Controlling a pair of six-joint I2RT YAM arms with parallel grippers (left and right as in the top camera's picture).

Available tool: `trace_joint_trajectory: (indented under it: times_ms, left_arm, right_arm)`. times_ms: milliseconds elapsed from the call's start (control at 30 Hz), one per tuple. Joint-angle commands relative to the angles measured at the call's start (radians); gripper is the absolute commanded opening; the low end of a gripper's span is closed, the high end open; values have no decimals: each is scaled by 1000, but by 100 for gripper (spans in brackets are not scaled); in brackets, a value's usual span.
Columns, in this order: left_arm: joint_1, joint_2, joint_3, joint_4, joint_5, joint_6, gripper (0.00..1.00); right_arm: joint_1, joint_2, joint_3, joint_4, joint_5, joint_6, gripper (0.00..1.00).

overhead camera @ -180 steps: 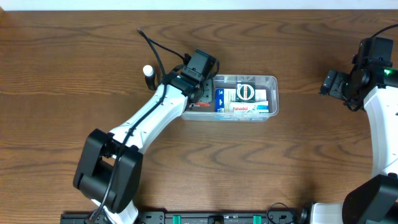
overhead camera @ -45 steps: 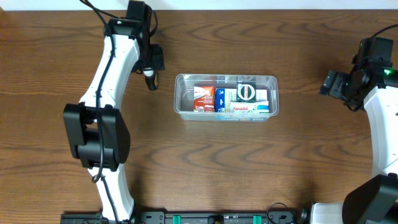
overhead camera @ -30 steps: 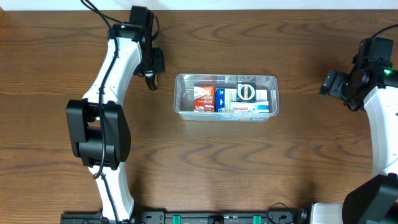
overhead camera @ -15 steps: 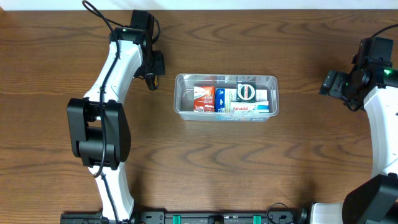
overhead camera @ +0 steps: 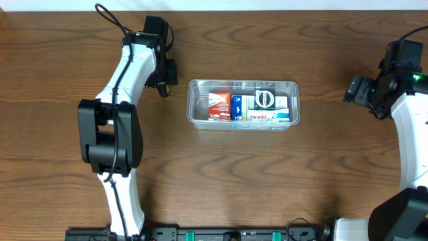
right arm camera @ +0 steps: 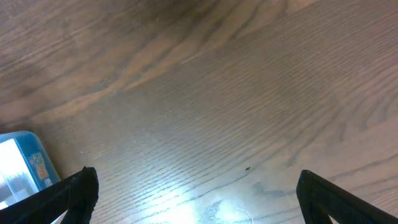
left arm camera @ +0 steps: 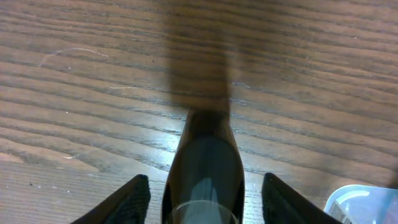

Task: Pack container
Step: 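Lower the left gripper and grasp the dark bottle by its body, then carry the bottle over the container and lower it into the left end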

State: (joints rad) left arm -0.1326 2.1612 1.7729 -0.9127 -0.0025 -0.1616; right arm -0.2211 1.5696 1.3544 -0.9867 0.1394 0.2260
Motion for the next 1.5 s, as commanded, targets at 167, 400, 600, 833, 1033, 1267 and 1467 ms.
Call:
trace_joint_trajectory:
  times_ms: [167, 400, 600, 833, 1033, 1267, 1467]
  left_arm:
    - [3, 1, -4, -6, 3, 8, 44]
    - [3, 1, -4, -5, 3, 8, 34]
    - [3, -3, -3, -6, 2, 8, 34]
    - [3, -77, 32, -31, 2, 12, 33]
    - [2, -190, 64, -117, 2, 11, 33]
    - [-13, -318, 64, -221, 42, 7, 33]
    - [-89, -380, 64, -280, 48, -35, 33]
  right_arm:
    - [-11, -3, 5, -1, 10, -10, 99]
    - [-11, -3, 5, -1, 10, -10, 99]
    - [-11, -3, 5, -1, 10, -10, 99]
    - [-11, -3, 5, -1, 10, -10, 99]
    - [-10, -3, 5, -1, 10, -10, 99]
    - [-8, -3, 5, -1, 10, -10, 99]
    - [-8, -3, 5, -1, 10, -10, 99]
